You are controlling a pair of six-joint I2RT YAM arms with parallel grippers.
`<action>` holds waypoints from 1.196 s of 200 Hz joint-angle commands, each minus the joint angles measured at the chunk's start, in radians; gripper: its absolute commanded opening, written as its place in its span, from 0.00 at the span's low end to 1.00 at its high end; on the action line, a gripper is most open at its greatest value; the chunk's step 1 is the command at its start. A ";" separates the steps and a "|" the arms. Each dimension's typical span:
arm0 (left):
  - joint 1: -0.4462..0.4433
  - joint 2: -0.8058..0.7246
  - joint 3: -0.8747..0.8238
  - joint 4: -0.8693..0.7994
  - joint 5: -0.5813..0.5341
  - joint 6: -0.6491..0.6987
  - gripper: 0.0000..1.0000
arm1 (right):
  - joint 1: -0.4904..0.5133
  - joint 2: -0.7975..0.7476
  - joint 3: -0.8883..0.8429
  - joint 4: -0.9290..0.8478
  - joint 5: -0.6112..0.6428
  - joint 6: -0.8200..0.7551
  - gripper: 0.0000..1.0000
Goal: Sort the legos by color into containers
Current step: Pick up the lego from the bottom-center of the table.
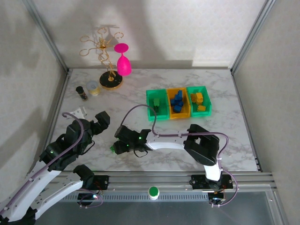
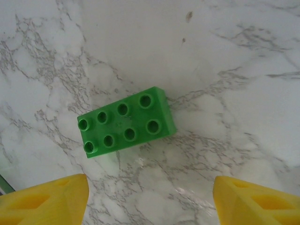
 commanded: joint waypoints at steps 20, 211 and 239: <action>0.005 -0.012 0.034 -0.033 -0.025 -0.008 0.99 | 0.018 0.087 0.092 -0.009 -0.055 -0.032 0.71; 0.007 -0.010 0.004 -0.016 -0.066 -0.016 0.99 | 0.027 0.320 0.400 -0.208 0.132 -0.102 0.66; 0.007 -0.006 -0.001 -0.006 -0.057 -0.016 1.00 | 0.029 0.287 0.363 -0.239 0.162 -0.095 0.65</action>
